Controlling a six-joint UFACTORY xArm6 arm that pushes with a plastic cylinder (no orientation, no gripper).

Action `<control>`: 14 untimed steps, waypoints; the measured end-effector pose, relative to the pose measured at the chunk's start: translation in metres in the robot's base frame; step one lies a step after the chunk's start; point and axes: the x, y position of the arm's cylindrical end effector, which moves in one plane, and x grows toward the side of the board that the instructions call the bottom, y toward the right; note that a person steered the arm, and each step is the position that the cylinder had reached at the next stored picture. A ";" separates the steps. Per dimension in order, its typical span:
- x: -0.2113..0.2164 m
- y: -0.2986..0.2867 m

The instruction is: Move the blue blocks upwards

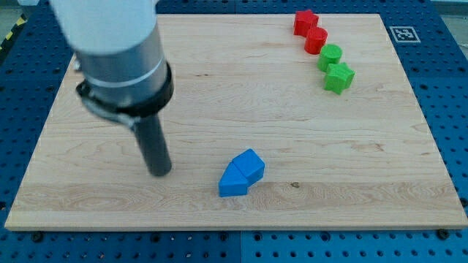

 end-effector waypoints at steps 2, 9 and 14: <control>0.037 0.041; -0.017 0.171; -0.074 0.221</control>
